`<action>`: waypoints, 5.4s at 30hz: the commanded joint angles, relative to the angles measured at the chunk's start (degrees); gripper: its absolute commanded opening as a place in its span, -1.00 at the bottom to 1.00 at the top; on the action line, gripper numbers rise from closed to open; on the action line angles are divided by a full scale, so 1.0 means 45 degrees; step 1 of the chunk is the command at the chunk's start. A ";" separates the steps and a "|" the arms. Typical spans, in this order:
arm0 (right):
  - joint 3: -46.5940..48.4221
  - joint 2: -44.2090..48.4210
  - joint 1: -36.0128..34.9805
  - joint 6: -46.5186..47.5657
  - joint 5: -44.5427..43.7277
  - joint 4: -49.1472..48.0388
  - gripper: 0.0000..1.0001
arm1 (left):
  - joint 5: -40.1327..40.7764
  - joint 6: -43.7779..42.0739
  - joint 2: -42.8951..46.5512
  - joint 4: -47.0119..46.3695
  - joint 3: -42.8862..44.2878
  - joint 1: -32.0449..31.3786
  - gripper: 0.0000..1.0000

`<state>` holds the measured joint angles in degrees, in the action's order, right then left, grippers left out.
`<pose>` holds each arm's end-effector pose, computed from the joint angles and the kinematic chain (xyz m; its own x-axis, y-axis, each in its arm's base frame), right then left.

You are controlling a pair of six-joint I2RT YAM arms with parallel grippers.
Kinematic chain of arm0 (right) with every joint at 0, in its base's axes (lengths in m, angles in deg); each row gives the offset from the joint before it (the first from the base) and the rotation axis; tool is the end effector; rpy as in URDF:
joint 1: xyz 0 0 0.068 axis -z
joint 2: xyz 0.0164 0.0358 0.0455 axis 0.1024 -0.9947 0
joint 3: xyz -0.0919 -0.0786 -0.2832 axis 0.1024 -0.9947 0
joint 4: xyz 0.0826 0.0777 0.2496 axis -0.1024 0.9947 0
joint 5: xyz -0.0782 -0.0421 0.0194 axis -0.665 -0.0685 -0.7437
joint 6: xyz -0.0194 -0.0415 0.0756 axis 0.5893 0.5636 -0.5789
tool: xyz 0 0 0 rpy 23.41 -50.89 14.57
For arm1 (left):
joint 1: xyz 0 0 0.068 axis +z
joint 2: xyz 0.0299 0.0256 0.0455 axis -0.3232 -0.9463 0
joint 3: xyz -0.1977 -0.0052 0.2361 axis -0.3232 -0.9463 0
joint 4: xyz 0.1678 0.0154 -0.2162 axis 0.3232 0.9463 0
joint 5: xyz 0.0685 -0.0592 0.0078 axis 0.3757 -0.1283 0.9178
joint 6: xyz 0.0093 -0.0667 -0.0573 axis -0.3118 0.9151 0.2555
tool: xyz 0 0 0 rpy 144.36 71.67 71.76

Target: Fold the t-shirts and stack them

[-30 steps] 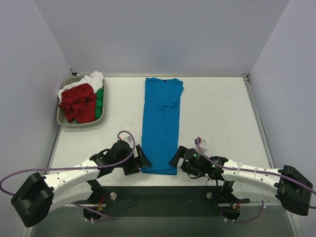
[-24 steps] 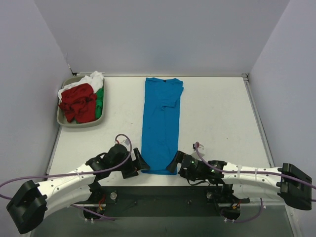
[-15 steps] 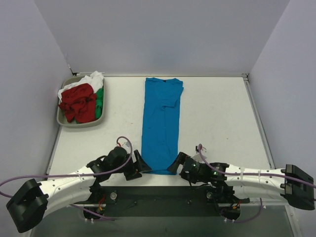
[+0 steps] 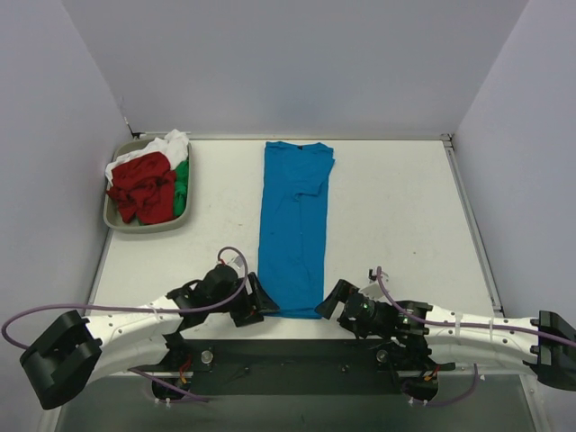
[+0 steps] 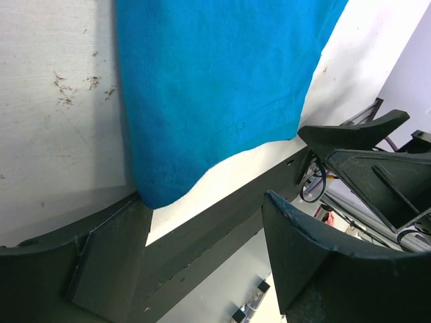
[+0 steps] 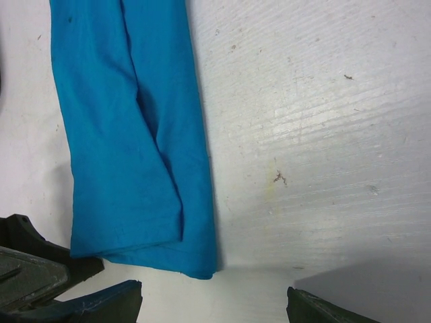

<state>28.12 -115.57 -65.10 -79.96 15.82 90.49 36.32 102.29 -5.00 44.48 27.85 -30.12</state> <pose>0.0755 0.1602 0.1502 -0.8670 0.4535 -0.2068 0.1532 0.6372 0.7553 0.1094 -0.1538 0.1190 -0.9412 -0.3346 -0.0468 -0.1986 0.6599 -0.7246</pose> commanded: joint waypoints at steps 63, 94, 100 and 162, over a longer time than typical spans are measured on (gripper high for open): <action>-0.1064 -0.2730 -0.0360 -0.0924 -0.0107 -0.1841 0.48 | 0.2555 -0.1840 0.0524 0.4733 -0.0633 0.0843 -0.96; -0.1903 -0.3436 -0.0418 -0.1744 -0.0008 -0.2312 0.04 | 0.2379 -0.2016 0.0663 0.4559 -0.0926 0.1156 -0.92; -0.1944 -0.3745 -0.0398 -0.1745 -0.0576 -0.2620 0.08 | 0.2359 -0.2055 0.0663 0.4539 -0.0867 0.1175 -0.92; -0.2041 -0.5447 -0.0633 -0.1959 -0.0693 -0.2605 -0.59 | 0.2359 -0.2192 0.1718 0.5379 -0.0945 0.1390 -0.92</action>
<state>23.20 -138.68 -67.68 -92.07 13.77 55.87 42.64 95.32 3.81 57.57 26.65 -24.17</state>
